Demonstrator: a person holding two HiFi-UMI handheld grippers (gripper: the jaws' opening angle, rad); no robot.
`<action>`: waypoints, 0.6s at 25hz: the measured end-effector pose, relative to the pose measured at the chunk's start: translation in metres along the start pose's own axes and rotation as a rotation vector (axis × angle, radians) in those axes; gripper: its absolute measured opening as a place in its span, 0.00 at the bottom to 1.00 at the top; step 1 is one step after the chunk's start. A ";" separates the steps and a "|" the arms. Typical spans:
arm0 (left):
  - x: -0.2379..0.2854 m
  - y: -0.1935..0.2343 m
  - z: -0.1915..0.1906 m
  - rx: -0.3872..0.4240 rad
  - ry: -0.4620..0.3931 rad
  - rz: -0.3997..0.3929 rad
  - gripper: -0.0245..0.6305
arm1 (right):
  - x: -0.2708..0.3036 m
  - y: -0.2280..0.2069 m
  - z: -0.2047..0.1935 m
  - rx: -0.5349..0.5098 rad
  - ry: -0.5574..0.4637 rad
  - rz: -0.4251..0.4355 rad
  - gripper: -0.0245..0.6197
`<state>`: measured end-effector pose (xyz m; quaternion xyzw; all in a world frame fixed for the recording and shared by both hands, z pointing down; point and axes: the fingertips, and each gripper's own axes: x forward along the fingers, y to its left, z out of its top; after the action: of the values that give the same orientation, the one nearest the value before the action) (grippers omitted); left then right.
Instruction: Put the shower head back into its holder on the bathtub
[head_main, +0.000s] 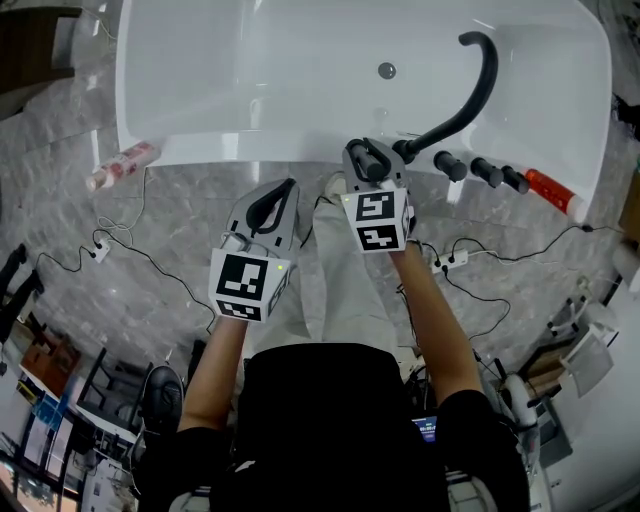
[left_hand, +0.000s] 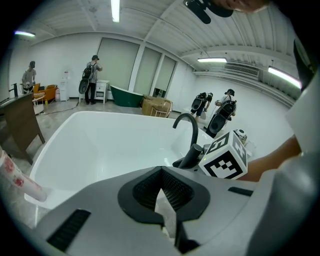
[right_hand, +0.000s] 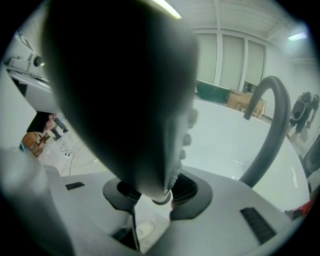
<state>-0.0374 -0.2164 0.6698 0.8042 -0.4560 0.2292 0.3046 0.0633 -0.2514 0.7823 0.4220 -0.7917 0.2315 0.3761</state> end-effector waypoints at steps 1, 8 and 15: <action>0.000 0.000 0.001 0.004 -0.001 -0.001 0.05 | 0.001 0.000 -0.001 0.004 0.004 -0.001 0.25; -0.004 0.005 0.011 0.012 -0.011 0.003 0.05 | -0.006 0.001 0.010 0.023 -0.017 0.004 0.26; -0.021 0.002 0.030 0.037 -0.029 -0.011 0.05 | -0.032 0.007 0.029 0.035 -0.037 0.010 0.28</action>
<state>-0.0464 -0.2254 0.6356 0.8154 -0.4516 0.2242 0.2844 0.0573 -0.2516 0.7388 0.4291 -0.7964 0.2394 0.3525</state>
